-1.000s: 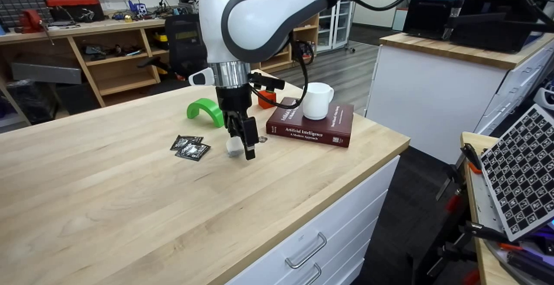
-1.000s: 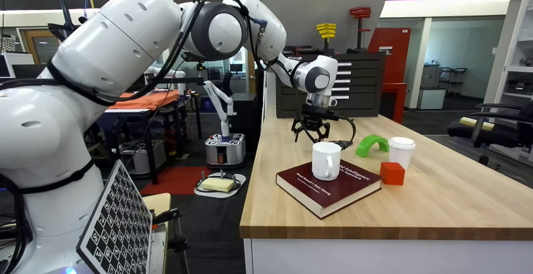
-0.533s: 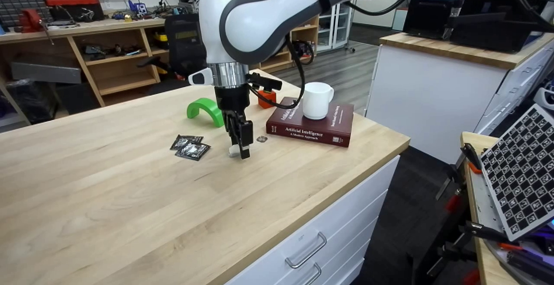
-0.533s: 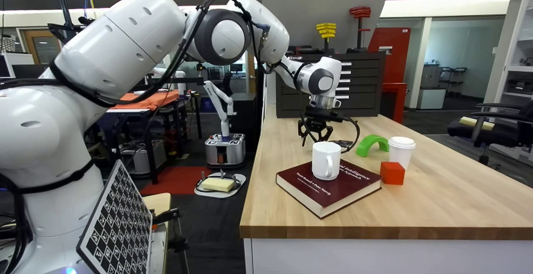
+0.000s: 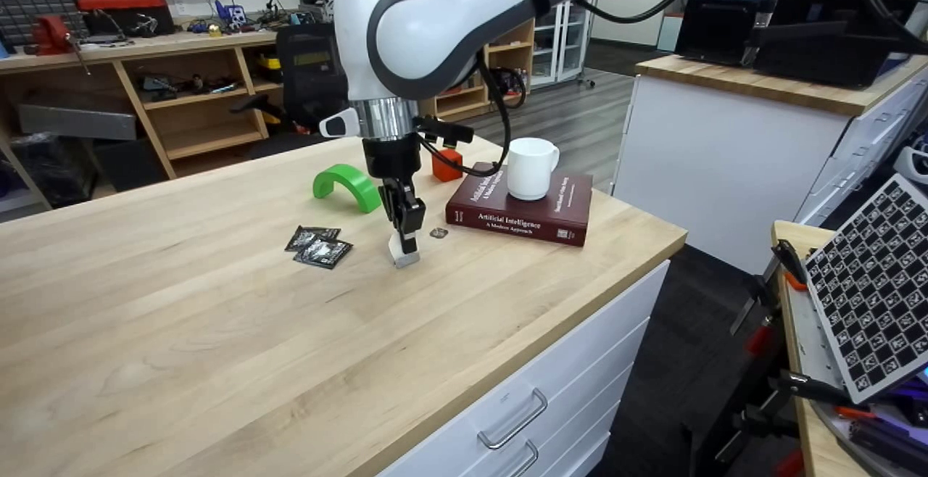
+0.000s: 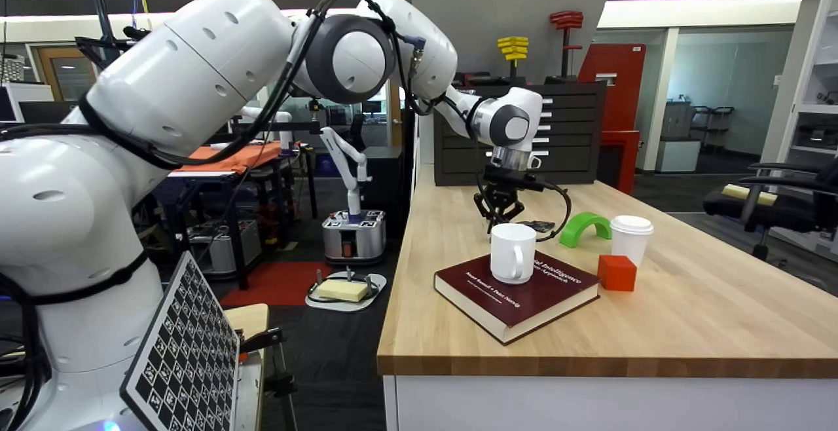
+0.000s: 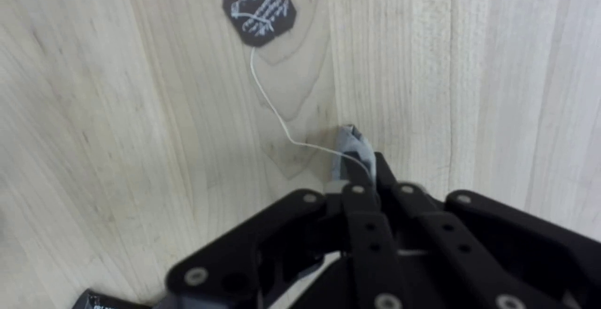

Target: Put the teabag in the cup on the book

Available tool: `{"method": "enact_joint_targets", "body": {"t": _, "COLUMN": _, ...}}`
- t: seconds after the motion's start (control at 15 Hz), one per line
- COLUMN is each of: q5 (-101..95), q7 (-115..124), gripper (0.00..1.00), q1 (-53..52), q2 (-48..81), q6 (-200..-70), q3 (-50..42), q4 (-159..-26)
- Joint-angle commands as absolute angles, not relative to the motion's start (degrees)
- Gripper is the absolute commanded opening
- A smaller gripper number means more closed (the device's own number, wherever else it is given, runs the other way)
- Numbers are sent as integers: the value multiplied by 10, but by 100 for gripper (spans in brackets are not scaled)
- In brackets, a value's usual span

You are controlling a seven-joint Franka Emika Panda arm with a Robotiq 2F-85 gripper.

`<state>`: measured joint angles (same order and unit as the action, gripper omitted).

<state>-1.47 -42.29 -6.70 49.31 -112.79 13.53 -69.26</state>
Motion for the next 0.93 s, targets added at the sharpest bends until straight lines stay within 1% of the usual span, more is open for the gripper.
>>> {"method": "enact_joint_targets", "body": {"t": 0.0, "q5": -11, "q7": -419, "gripper": 0, "q1": -67, "q2": 502, "q6": -1100, "q3": 128, "q4": -666}}
{"method": "enact_joint_targets", "body": {"t": 0.27, "q5": -8, "q7": -406, "gripper": 3, "q1": -66, "q2": 490, "q6": -1105, "q3": 124, "q4": -664}}
{"method": "enact_joint_targets", "body": {"t": 0.53, "q5": -2, "q7": -377, "gripper": 2, "q1": -67, "q2": 464, "q6": -1119, "q3": 122, "q4": -635}}
{"method": "enact_joint_targets", "body": {"t": 0.87, "q5": -32, "q7": -298, "gripper": 2, "q1": -67, "q2": 417, "q6": -1179, "q3": 85, "q4": -616}}
